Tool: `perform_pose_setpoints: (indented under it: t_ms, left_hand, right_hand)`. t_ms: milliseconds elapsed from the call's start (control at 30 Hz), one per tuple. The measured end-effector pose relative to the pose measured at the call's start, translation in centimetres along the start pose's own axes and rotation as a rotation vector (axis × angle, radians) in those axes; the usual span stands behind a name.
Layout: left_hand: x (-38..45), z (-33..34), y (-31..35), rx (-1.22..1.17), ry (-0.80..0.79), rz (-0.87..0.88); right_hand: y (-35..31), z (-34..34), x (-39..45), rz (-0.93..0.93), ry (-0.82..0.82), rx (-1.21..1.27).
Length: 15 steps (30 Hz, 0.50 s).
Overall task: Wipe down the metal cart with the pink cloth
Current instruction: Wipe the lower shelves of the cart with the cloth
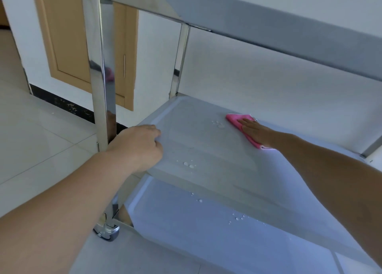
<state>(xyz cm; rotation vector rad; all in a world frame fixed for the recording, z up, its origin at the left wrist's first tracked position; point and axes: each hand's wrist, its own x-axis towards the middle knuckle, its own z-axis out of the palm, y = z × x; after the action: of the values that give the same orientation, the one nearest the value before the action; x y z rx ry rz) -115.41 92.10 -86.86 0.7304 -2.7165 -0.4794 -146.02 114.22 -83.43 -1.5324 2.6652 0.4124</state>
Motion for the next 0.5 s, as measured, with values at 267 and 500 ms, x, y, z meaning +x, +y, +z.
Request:
perform_pose_setpoints:
  t_ms: [267, 500]
  left_hand:
    - [0.5, 0.7, -0.2, -0.051, 0.089, -0.008]
    - [0.2, 0.7, -0.1, -0.088, 0.11, -0.046]
  right_hand:
    - [-0.1, -1.1, 2.4, 0.004, 0.078, -0.09]
    - [-1.6, -0.7, 3.1, -0.112, 0.063, -0.131]
